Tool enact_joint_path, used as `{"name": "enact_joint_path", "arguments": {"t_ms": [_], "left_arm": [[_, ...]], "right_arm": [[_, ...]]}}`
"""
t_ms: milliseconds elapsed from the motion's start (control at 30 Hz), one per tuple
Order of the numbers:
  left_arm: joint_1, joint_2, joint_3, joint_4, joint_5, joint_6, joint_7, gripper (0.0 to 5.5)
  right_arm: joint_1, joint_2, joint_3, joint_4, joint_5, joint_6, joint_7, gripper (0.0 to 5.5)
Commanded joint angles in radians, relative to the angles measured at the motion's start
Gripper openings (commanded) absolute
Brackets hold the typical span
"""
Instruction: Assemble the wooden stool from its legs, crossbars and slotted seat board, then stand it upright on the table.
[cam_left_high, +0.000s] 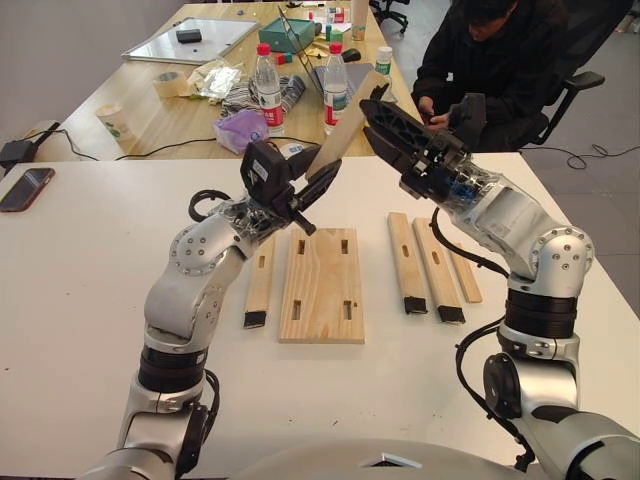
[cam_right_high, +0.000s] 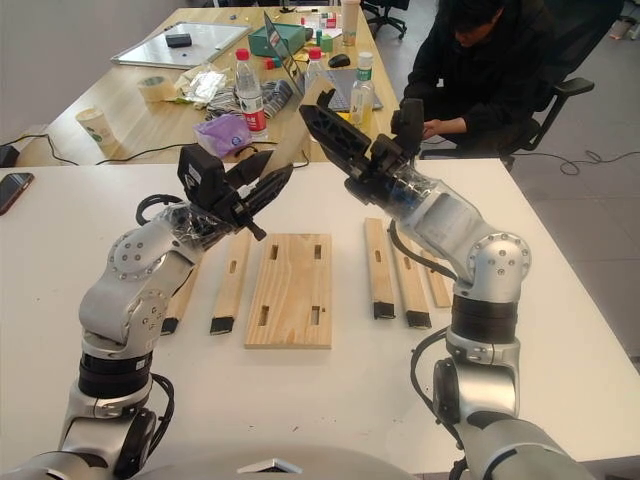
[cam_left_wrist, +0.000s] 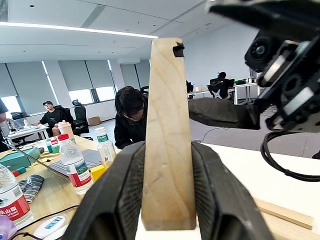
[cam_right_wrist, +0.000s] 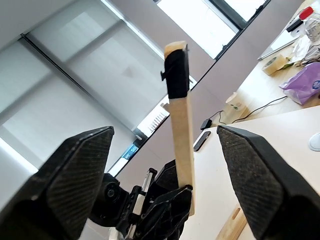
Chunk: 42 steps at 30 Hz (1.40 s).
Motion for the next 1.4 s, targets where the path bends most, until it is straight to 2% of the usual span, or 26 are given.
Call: {"name": "enact_joint_path", "arguments": {"t_ms": [33, 200, 600, 633, 667, 700, 900, 1067, 1167, 1400], "left_arm": [[0.023, 0.009, -0.02, -0.01, 0.005, 0.011, -0.007, 1.28], [0.051, 0.023, -0.059, -0.011, 0.033, -0.006, -0.02, 1.28], [0.042, 0.011, -0.069, 0.025, 0.112, -0.04, 0.003, 1.28], [0.039, 0.007, -0.067, 0.03, 0.118, -0.042, 0.008, 1.28], [0.037, 0.003, -0.063, 0.037, 0.122, -0.044, 0.009, 1.64], [0.037, 0.001, -0.061, 0.042, 0.129, -0.048, 0.012, 1.65], [0.036, -0.001, -0.068, 0.048, 0.159, -0.058, 0.032, 2.48], [-0.014, -0.032, 0.03, 0.047, 0.136, -0.058, 0.107, 2.57], [-0.042, -0.052, 0.086, 0.059, 0.118, -0.051, 0.149, 2.57], [-0.043, -0.05, 0.121, 0.093, 0.112, -0.054, 0.17, 2.57]], "right_arm": [[-0.02, 0.009, -0.007, 0.026, -0.02, -0.018, 0.0, 3.43], [-0.023, 0.015, -0.017, 0.056, -0.025, -0.031, -0.019, 2.5], [-0.005, 0.0, -0.006, 0.084, -0.102, -0.023, -0.048, 0.51], [-0.004, -0.002, -0.005, 0.081, -0.112, -0.021, -0.044, 0.44], [-0.006, -0.003, -0.003, 0.077, -0.125, -0.022, -0.038, 0.43], [-0.008, -0.005, 0.0, 0.073, -0.139, -0.023, -0.031, 0.42], [-0.02, -0.009, 0.015, 0.035, -0.256, -0.05, 0.019, 0.42], [0.004, -0.113, 0.07, 0.027, -0.637, -0.204, 0.071, 0.42], [0.083, -0.136, 0.072, 0.027, -0.785, -0.268, 0.091, 0.42], [0.269, -0.047, -0.025, 0.054, -0.914, -0.381, 0.044, 0.42]]}}
